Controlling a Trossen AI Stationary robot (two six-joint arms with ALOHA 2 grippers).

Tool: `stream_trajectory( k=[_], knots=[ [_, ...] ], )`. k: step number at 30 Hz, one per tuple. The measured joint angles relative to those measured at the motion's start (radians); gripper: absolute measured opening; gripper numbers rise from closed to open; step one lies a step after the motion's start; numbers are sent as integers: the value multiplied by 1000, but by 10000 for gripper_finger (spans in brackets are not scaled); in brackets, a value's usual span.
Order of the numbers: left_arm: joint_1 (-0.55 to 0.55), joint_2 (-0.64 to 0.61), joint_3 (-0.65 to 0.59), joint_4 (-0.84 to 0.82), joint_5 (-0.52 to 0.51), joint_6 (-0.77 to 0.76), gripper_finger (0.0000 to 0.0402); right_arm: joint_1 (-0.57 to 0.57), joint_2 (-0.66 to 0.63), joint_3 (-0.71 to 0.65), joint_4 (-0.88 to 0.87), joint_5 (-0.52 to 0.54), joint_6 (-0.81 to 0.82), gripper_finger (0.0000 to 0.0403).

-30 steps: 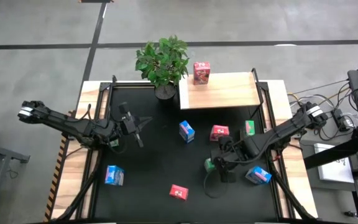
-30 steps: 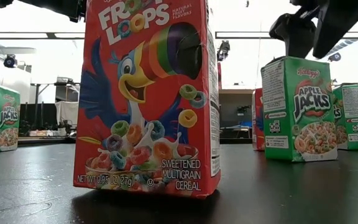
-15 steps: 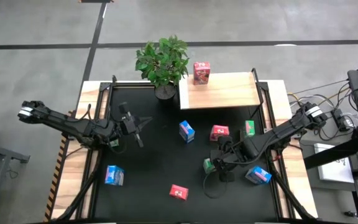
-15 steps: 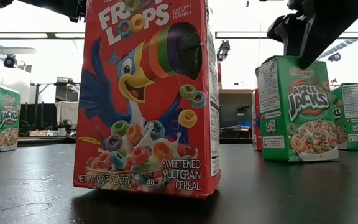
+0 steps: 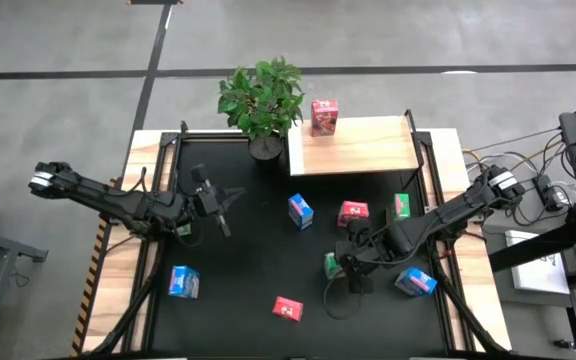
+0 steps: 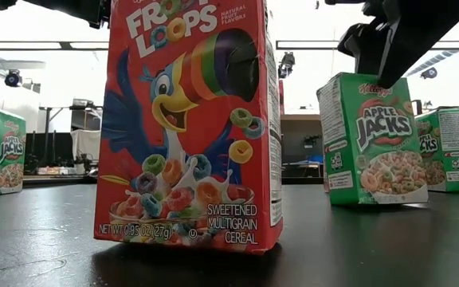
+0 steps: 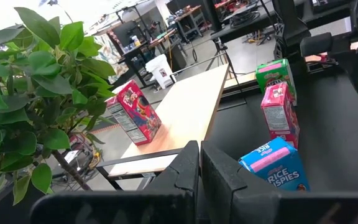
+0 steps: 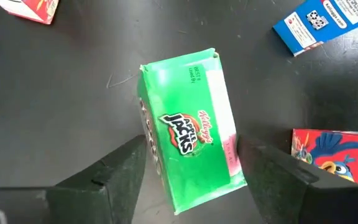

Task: Stack cereal on shelf
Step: Put the bottom green cereal box on the shelf

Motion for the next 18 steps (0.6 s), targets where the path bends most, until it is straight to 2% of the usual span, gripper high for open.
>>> stream_trajectory(
  k=[2, 7, 10, 18],
  knots=[
    [0, 0, 0, 0, 0, 0, 0, -1, 17, 0, 8, 0, 0, 247],
    [0, 0, 0, -2, 0, 0, 0, 0, 53, -5, 24, -76, 2, 255],
    [0, 0, 0, -5, 0, 0, 0, -2, 57, 3, 28, -76, 1, 254],
    [0, 2, 0, -5, 1, 0, 0, -2, 47, 22, 18, -70, 0, 219]
  ],
)
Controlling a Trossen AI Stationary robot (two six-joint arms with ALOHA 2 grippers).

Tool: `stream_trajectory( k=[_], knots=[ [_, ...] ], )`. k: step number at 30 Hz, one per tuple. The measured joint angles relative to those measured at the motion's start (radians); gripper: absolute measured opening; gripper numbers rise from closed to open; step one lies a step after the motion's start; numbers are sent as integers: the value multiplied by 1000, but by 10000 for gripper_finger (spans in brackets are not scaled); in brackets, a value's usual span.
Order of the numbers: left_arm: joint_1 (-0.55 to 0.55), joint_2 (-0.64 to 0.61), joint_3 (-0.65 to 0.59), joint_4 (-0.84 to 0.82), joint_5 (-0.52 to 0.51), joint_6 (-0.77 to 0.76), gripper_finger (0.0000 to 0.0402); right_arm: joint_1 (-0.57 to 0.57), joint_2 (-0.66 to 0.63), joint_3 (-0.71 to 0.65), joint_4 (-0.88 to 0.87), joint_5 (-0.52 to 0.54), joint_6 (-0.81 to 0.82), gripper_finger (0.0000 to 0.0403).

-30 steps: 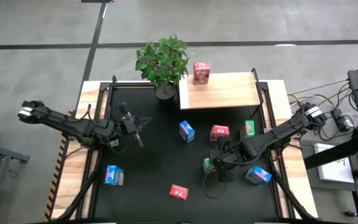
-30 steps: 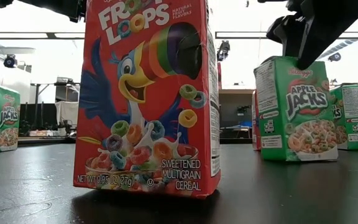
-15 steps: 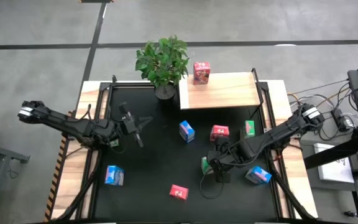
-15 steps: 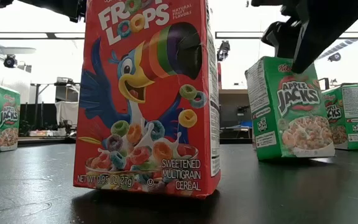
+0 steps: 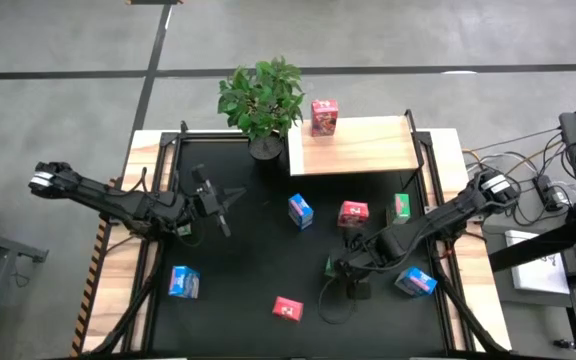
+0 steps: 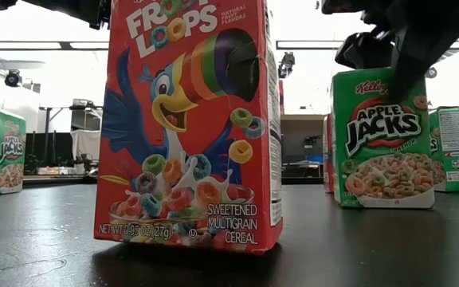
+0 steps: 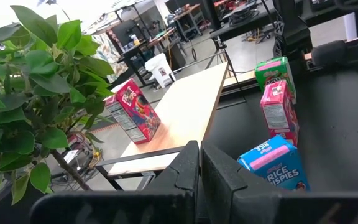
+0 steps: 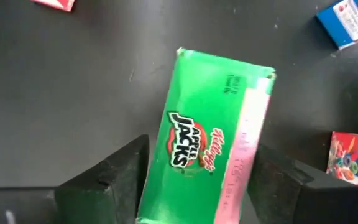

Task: Stack cereal on shelf
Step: Put the bottom green cereal box on the shelf

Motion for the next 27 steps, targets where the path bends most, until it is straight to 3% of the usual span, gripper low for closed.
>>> stream_trajectory(
  k=[11, 17, 27],
  knots=[
    [0, 0, 0, 1, 0, 0, 0, -9, -2, 59, -14, 2, -1, 163],
    [0, 0, 0, 2, 0, 1, 0, -56, -2, 230, -191, -15, -4, 156],
    [0, 0, 2, 3, 0, 35, 0, -363, -5, 598, -552, -17, -217, 154]
  ],
)
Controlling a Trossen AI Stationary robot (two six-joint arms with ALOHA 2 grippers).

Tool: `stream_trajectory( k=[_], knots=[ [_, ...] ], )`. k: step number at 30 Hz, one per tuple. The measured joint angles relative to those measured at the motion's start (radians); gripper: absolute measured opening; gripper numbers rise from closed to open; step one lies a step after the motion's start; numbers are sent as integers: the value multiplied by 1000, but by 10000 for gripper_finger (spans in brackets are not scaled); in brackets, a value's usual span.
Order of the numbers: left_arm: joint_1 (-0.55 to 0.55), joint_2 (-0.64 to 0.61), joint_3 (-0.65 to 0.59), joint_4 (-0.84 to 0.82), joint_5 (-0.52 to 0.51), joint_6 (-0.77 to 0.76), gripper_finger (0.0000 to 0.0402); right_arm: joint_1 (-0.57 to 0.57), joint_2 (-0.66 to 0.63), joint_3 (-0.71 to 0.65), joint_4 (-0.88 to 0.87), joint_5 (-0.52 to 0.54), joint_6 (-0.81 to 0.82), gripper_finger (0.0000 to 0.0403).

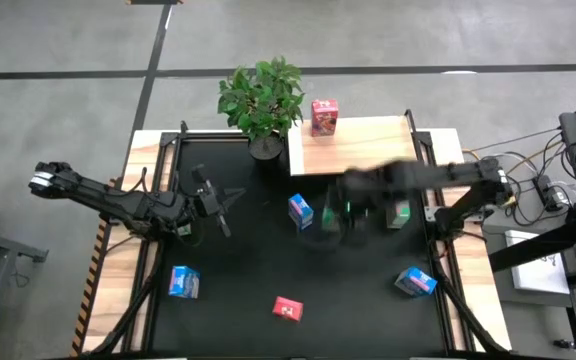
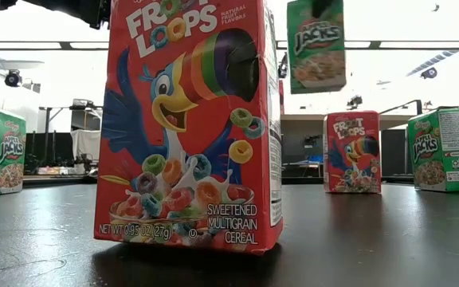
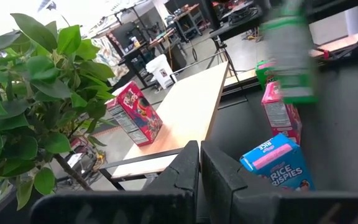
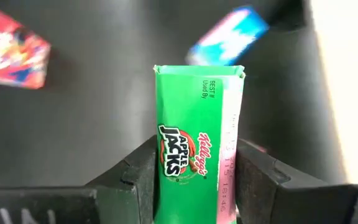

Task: Stack cereal on shelf
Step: Put the bottom green cereal box on the shelf

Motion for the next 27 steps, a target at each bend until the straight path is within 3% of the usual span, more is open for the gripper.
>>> stream_trajectory(
  k=[6, 15, 20, 27],
  knots=[
    [0, 0, 7, 0, 0, 16, 0, -281, -1, 83, -46, -4, -240, 154],
    [0, 0, 8, -1, 0, 22, 0, -700, -1, 80, -34, -161, -491, 153],
    [0, 0, 11, -3, 0, 22, 0, -806, 3, 27, 23, -249, -536, 154],
    [0, 0, 11, -3, 0, 21, 0, -831, 7, -1, 60, -257, -560, 174]
  ],
)
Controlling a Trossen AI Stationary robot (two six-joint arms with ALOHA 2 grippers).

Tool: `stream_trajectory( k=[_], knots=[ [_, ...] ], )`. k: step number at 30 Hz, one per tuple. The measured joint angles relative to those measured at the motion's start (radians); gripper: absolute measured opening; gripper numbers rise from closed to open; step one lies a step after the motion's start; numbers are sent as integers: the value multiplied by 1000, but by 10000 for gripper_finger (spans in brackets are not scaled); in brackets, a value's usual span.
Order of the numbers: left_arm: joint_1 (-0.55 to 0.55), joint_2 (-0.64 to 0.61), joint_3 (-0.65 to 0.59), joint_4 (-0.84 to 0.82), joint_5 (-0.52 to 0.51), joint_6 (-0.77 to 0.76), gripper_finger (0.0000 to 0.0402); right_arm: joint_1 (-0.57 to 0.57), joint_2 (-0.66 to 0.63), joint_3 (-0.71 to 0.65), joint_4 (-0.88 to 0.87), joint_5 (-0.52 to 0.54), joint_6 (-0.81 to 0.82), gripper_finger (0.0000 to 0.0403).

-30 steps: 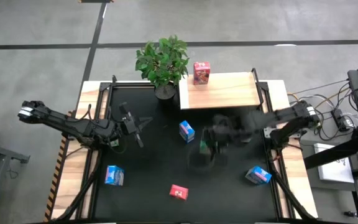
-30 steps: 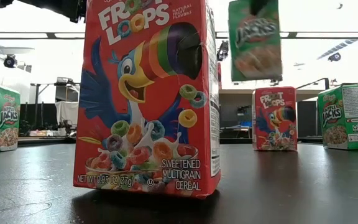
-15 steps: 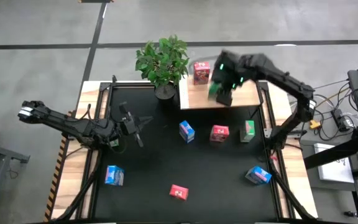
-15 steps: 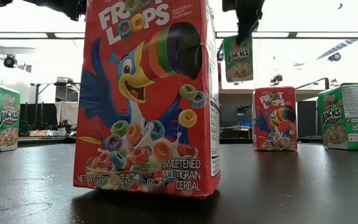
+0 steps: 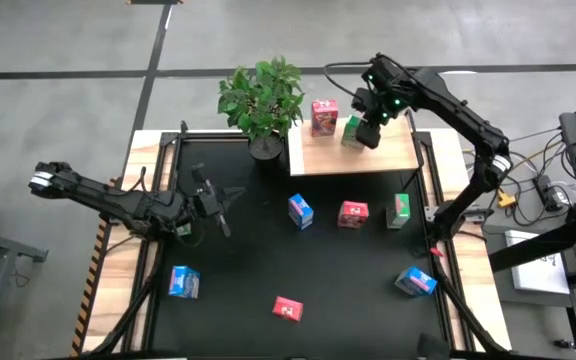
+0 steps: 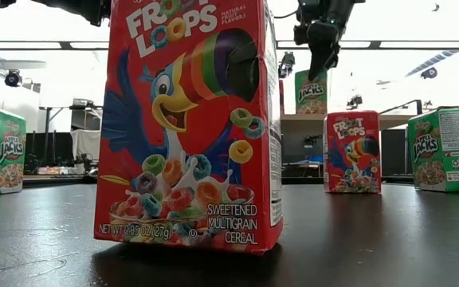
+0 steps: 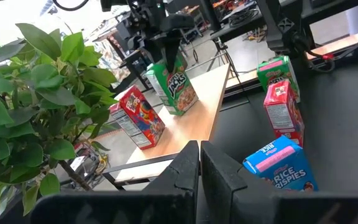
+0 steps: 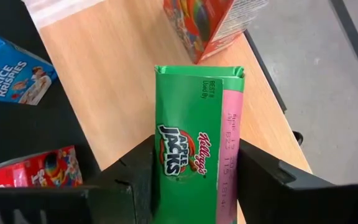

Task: Stack cereal on shelf
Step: Put the bottom green cereal box on the shelf

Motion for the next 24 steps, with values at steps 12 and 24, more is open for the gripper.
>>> stream_trajectory(
  k=[12, 24],
  knots=[
    [0, 0, -3, -2, 0, 0, 0, 0, 0, 24, 15, 26, 32, 237],
    [0, 0, -3, -2, 0, 0, 0, 184, -14, 203, -20, 35, 185, 192]
  ],
)
